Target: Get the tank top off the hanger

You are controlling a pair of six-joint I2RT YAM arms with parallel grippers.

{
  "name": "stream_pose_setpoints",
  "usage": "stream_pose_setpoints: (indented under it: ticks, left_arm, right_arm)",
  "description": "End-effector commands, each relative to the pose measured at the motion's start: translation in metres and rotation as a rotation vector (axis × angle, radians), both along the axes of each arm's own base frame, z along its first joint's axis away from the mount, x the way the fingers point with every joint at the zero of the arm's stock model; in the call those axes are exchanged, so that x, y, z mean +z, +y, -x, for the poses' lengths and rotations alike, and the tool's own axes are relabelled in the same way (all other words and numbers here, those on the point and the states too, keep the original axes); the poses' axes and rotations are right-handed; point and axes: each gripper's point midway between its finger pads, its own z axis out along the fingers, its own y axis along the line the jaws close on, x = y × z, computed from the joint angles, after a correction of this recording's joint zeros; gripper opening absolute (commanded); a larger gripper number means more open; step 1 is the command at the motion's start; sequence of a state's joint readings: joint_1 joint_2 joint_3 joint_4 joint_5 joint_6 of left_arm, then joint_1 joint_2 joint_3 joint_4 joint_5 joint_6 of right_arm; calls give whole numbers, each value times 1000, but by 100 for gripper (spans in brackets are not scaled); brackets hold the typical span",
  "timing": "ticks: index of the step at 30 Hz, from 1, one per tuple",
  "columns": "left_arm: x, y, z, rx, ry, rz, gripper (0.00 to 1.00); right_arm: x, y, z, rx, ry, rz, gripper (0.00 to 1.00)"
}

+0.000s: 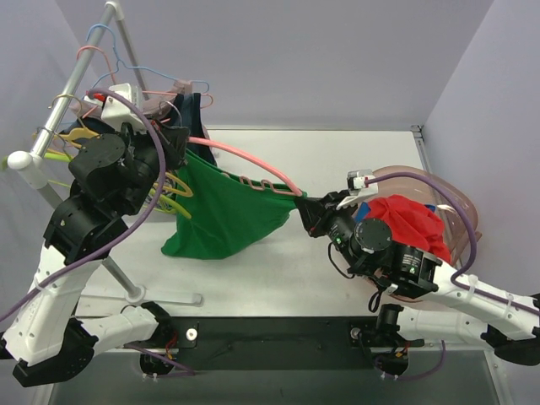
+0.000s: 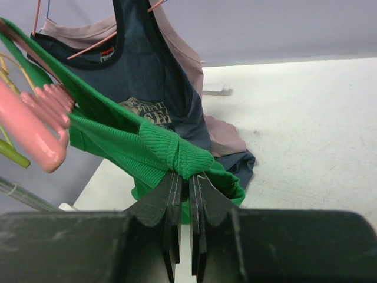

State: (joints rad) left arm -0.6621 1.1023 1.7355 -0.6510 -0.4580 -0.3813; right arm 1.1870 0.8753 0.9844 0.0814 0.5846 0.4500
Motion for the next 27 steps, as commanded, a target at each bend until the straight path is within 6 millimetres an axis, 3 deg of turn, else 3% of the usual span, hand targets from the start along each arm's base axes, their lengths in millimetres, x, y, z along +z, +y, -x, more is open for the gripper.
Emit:
stream_pose_setpoints:
  ticks: [1, 6, 13, 19, 27]
  left_arm:
    - [35, -5, 22, -109, -110, 91, 0]
    - [46, -24, 43, -263, -139, 136, 0]
    - [46, -41, 67, -410, -145, 204, 0]
    - [45, -42, 79, -456, -149, 226, 0]
    - [64, -43, 104, -547, -180, 296, 0]
  right_arm:
    - [3, -4, -1, -17, 13, -97, 0]
    - [-21, 3, -2, 24, 52, -125, 0]
    - [-27, 8, -5, 49, 62, -119, 0]
    - [-45, 10, -13, 28, 99, -92, 0]
    - [-76, -6, -30, -46, 171, -50, 0]
